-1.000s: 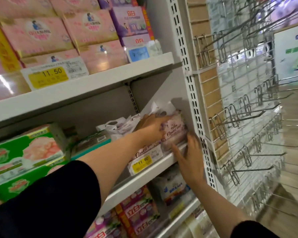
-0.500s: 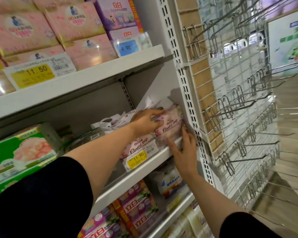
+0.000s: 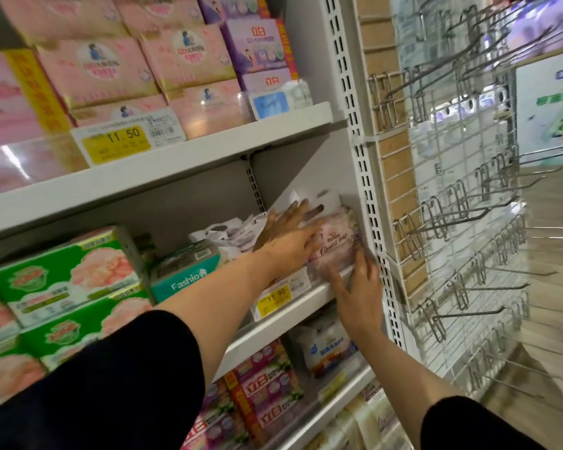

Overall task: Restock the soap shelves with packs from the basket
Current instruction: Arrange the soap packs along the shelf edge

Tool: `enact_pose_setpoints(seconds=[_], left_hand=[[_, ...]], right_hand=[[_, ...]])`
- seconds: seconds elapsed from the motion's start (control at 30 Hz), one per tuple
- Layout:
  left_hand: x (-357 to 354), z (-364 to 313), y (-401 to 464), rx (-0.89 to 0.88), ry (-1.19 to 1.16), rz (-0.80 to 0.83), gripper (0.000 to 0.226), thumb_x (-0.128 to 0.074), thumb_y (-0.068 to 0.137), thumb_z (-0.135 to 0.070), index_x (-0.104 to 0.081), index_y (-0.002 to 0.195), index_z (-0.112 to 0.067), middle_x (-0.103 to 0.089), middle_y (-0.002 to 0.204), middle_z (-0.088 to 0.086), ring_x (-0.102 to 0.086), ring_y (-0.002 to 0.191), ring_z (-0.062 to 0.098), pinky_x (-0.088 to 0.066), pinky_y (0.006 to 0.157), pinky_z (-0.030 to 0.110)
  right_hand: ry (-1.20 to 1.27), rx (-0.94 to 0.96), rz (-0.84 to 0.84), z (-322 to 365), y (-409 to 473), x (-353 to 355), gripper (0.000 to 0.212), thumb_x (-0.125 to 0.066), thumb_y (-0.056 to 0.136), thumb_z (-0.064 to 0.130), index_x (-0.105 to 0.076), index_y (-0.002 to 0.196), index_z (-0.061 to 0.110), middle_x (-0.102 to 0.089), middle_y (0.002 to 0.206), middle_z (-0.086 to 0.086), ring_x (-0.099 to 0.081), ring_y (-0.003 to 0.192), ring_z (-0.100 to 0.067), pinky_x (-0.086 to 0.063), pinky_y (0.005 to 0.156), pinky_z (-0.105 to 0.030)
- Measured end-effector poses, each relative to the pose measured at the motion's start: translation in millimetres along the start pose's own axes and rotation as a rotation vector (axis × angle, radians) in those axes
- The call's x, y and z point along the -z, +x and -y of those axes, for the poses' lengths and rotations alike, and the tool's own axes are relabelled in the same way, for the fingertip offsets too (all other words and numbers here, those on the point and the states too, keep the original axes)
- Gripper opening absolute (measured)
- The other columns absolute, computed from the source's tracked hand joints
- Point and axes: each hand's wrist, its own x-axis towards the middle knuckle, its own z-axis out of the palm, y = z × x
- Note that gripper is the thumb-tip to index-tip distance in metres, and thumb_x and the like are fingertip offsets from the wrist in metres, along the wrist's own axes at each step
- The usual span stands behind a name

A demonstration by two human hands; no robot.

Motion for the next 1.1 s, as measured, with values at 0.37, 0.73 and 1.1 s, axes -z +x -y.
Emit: enact_pose_setpoints(seconds=[0.37, 0.73, 1.1], left_hand=[[-39.6, 40.5, -188.0, 0.156, 0.263, -0.562, 0.054, -0.055, 0.087, -0.029, -0.052, 0.137, -0.008, -0.042, 0.148, 0.015, -0.020, 0.145, 0.030, -0.009, 0.120, 0.049], [-65.1, 81.8, -254.8, 0.326, 0.371, -0.485, 0.061, -0.040, 0.098, -0.041, -0.023, 0.154, -0.023, -0.013, 0.162, 0.007, -0.005, 0.150, 0.026, 0.002, 0.119, 0.055], [-83.9, 82.4, -263.6, 0.299, 0.389, -0.440, 0.058, -0.028, 0.100, -0.036, -0.022, 0.154, -0.016, -0.013, 0.162, 0.005, -0.005, 0.150, 0.025, 0.000, 0.119, 0.055]], right_hand=[[-0.071, 0.347, -0.079, 66.8, -43.4, -17.7, 0.076, -0.069, 0.079, 0.050, -0.041, 0.134, 0.006, -0.047, 0.134, -0.016, -0.043, 0.123, -0.032, -0.039, 0.101, -0.047], [-0.004, 0.438, 0.800, 178.2, -11.4, -42.5, 0.074, -0.084, 0.064, 0.028, -0.054, 0.132, 0.021, -0.059, 0.128, -0.002, -0.057, 0.116, -0.018, -0.050, 0.099, -0.036], [-0.076, 0.466, 0.946, 205.9, 7.8, -35.4, 0.059, -0.061, 0.071, -0.018, -0.070, 0.117, 0.018, -0.066, 0.119, -0.001, -0.060, 0.109, -0.016, -0.054, 0.091, -0.034]])
